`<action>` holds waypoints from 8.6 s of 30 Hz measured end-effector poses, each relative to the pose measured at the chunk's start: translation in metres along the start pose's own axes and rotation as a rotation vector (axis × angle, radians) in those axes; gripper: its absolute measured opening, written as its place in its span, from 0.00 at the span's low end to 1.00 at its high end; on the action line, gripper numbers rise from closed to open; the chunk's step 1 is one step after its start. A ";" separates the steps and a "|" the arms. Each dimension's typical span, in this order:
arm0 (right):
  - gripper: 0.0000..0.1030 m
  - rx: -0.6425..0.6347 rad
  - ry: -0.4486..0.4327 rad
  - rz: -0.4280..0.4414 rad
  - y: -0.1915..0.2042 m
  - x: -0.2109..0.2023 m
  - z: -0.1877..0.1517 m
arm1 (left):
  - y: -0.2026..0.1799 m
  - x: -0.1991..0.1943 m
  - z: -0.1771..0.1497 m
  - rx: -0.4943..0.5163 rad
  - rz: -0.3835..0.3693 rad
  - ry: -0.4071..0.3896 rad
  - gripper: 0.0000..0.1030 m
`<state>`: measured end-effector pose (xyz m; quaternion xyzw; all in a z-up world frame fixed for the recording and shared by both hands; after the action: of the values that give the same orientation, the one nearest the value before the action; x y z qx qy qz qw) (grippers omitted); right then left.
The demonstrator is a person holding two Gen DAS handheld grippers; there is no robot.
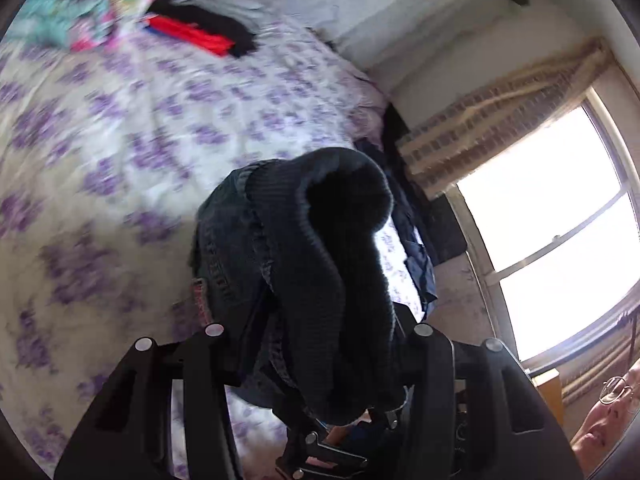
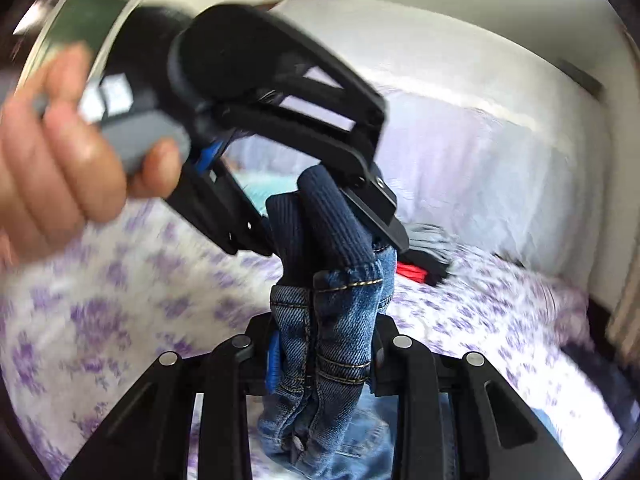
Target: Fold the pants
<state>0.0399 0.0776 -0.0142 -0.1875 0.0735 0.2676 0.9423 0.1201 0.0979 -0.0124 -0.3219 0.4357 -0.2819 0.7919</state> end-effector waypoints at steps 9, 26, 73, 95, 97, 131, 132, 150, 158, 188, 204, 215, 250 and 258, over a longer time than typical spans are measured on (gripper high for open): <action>0.31 0.457 -0.066 -0.119 -0.158 -0.048 -0.045 | -0.116 0.137 -0.005 0.187 -0.058 0.126 0.46; 0.46 1.276 0.043 0.121 -0.265 -0.036 -0.200 | -0.136 0.229 -0.008 0.293 0.092 0.122 0.80; 0.43 0.790 0.244 0.030 -0.260 -0.037 -0.134 | 0.001 0.137 -0.051 0.354 0.485 -0.185 0.91; 0.31 0.562 0.434 -0.151 -0.285 -0.007 -0.124 | -0.030 0.157 -0.087 0.467 0.430 -0.189 0.94; 0.33 0.531 0.437 -0.162 -0.278 -0.018 -0.120 | -0.037 0.148 -0.083 0.468 0.430 -0.236 0.94; 0.72 0.920 0.334 0.024 -0.320 -0.082 -0.195 | 0.022 0.152 -0.085 0.081 0.279 -0.024 0.95; 0.72 0.965 0.329 0.064 -0.324 -0.078 -0.199 | 0.019 0.157 -0.086 0.093 0.274 -0.016 0.95; 0.74 1.105 0.542 0.663 -0.313 0.064 -0.216 | 0.013 0.196 -0.083 0.172 0.119 0.066 0.96; 0.63 1.034 0.515 0.583 -0.298 0.057 -0.207 | 0.004 0.196 -0.081 0.187 0.088 0.045 0.90; 0.55 0.880 0.534 0.627 -0.235 0.377 -0.103 | 0.185 0.123 0.143 0.074 0.376 -0.129 0.79; 0.74 0.513 0.240 0.302 -0.224 0.291 -0.008 | 0.125 0.037 0.154 0.313 0.640 -0.446 0.93; 0.90 0.420 0.325 0.268 -0.171 0.264 -0.024 | 0.168 0.077 0.129 0.100 0.631 -0.247 0.95; 0.96 0.352 0.368 -0.033 -0.152 0.177 -0.072 | 0.107 0.030 0.037 0.263 0.883 -0.397 0.95; 0.96 0.352 0.375 -0.036 -0.152 0.177 -0.073 | 0.105 0.031 0.037 0.269 0.879 -0.394 0.95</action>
<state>0.2680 0.0142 -0.0756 -0.0682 0.2888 0.1945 0.9349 0.1842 0.1515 -0.0922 -0.0499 0.3319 0.0908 0.9376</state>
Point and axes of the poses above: each gripper's, at about its wrist camera, not at the fingertips, and x roughly the way its jaws point, y to its left, z to its top, the point moved 9 cm from there along x, roughly the way its jaws point, and after that the axes turned 2 degrees about -x, right-handed, at the moved point
